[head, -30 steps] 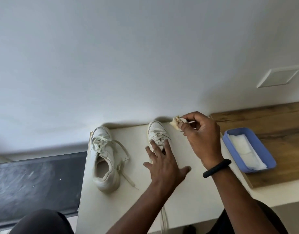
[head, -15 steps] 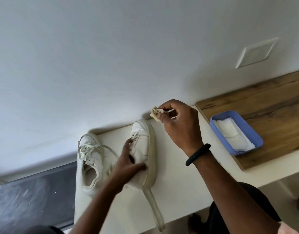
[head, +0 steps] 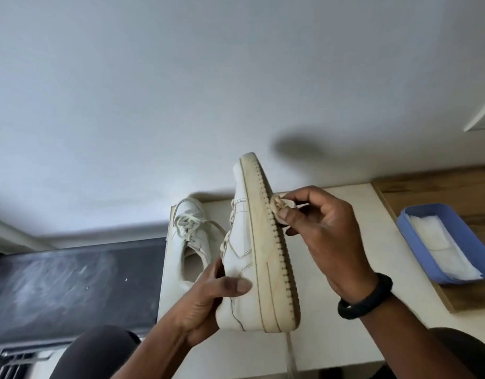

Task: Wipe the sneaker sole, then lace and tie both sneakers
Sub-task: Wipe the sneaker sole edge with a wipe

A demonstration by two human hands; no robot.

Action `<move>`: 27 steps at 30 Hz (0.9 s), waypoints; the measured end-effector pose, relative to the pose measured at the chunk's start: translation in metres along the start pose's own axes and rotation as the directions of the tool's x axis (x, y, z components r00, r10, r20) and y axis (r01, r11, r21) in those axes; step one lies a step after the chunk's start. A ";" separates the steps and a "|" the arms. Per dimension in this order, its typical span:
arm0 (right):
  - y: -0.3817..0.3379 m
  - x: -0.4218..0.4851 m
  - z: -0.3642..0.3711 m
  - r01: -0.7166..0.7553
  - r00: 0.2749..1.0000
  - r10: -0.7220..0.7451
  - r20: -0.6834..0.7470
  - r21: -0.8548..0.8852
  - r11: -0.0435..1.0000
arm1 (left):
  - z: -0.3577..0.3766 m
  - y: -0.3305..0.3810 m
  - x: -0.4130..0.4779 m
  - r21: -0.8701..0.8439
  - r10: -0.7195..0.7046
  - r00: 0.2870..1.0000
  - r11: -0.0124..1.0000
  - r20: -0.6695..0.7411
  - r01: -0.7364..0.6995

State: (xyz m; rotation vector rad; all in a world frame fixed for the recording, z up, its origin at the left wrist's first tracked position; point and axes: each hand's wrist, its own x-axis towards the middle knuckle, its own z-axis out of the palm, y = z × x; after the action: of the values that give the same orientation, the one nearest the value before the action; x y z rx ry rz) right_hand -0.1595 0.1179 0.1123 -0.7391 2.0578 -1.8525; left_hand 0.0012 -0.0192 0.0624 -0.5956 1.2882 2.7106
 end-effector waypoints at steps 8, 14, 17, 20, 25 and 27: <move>-0.002 -0.012 0.017 0.077 0.996 -0.076 0.035 -0.019 0.997 | -0.003 0.010 -0.004 0.159 0.112 0.988 0.983 -0.107 -0.094; 0.001 -0.011 0.016 0.129 0.991 -0.123 0.057 -0.113 0.985 | -0.007 0.015 -0.006 0.240 0.148 0.971 0.966 -0.186 -0.101; 0.000 -0.010 0.013 0.183 0.982 -0.187 -0.023 -0.120 0.976 | -0.009 0.019 -0.006 0.308 0.158 0.972 0.946 -0.176 -0.098; -0.007 -0.007 0.010 0.308 0.944 -0.324 -0.067 -0.179 0.934 | -0.011 0.018 -0.005 0.376 0.186 0.968 0.920 -0.167 -0.112; -0.013 -0.004 0.004 0.442 0.873 -0.484 -0.058 -0.323 0.837 | -0.007 0.015 -0.002 0.480 0.235 0.966 0.863 -0.107 -0.157; -0.015 -0.003 0.001 0.458 0.868 -0.495 -0.040 -0.320 0.829 | -0.007 0.013 -0.001 0.480 0.256 0.959 0.861 -0.122 -0.169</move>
State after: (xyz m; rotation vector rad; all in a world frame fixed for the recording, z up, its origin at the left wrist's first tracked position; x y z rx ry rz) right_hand -0.1533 0.1180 0.1269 -1.3647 2.4390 -1.8715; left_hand 0.0008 -0.0327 0.0682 -0.6851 2.0809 2.3901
